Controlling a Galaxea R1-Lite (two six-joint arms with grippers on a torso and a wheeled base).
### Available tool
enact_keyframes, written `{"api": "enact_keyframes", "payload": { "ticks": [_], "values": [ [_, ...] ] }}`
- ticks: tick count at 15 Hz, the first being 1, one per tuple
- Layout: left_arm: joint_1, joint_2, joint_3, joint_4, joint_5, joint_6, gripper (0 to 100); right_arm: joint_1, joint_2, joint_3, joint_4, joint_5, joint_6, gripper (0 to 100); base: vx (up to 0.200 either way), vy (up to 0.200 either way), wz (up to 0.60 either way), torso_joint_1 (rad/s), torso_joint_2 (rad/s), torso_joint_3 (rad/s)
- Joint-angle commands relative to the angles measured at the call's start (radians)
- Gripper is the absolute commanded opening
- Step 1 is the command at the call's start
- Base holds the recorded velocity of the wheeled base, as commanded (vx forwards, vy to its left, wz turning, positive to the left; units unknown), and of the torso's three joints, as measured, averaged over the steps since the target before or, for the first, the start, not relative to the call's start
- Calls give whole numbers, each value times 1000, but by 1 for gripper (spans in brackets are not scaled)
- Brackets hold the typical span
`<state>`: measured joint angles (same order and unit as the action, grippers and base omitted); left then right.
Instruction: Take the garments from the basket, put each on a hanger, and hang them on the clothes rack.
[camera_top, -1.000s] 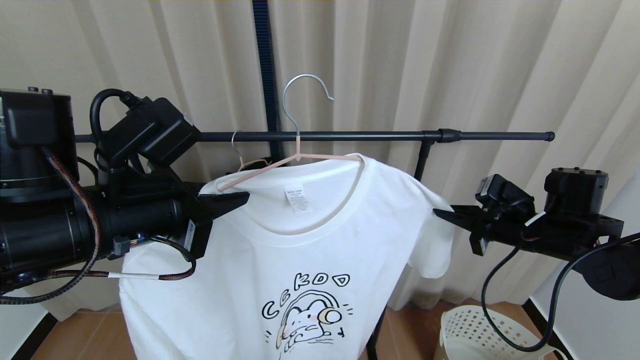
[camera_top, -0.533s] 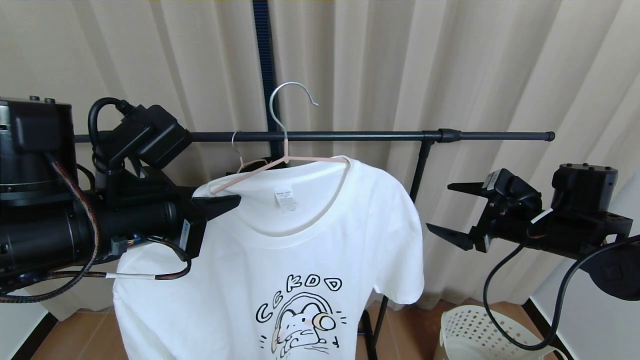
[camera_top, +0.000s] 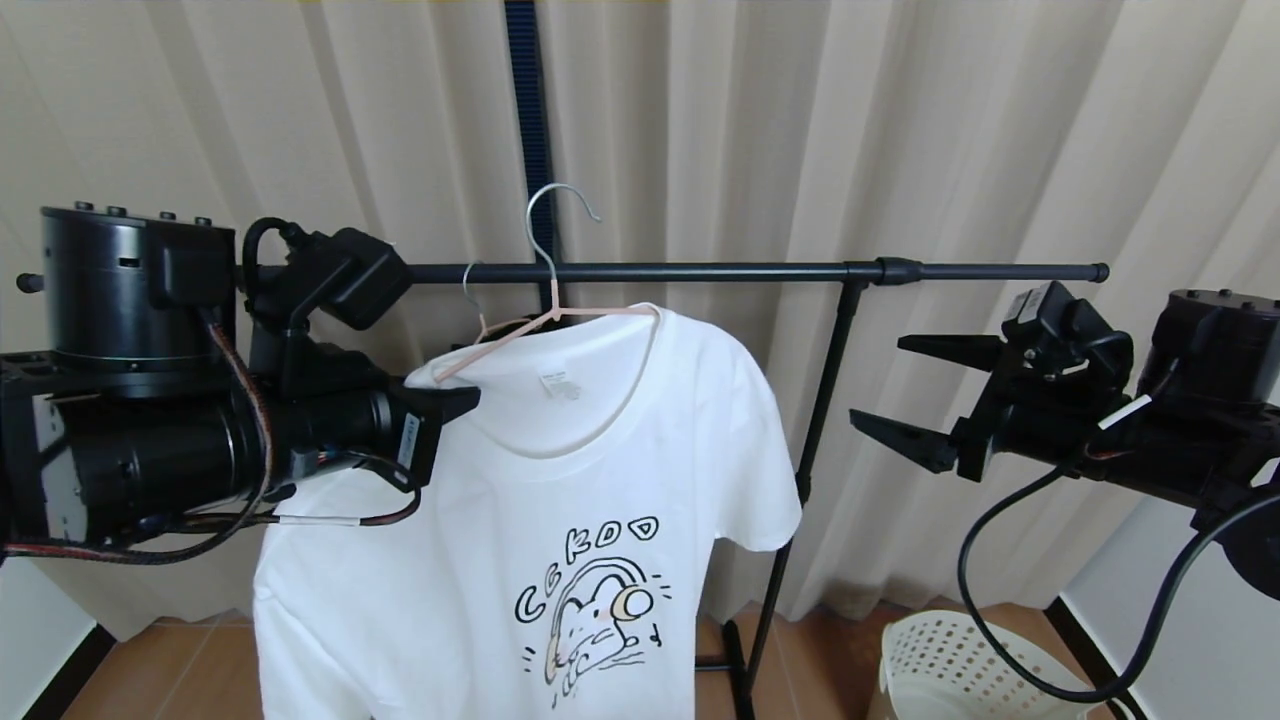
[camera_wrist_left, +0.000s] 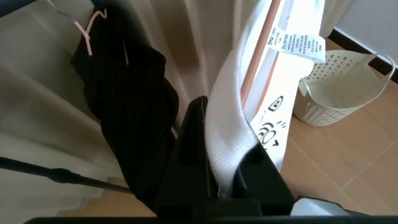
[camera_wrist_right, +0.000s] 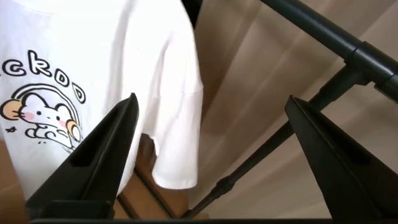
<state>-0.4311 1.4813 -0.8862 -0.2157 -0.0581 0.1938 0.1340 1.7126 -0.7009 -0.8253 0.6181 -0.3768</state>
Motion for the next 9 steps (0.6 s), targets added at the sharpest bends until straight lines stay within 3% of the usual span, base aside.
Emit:
{"api": "enact_keyframes", "payload": {
  "ticks": [1,6,9],
  "values": [
    [-31,74,-33,-2,30,-30,0,4,-30,1,0,-1,-1,100,0,0,0,0,0,0],
    [-100,186,-137,7,142,-159,0,4,-24,-2,0,-1,-2,100,0,0,0,0,0,0],
    [-115,241,-175,7,195,-197,0,4,-21,-2,0,-20,-1,100,0,0,0,0,0,0]
  ]
}}
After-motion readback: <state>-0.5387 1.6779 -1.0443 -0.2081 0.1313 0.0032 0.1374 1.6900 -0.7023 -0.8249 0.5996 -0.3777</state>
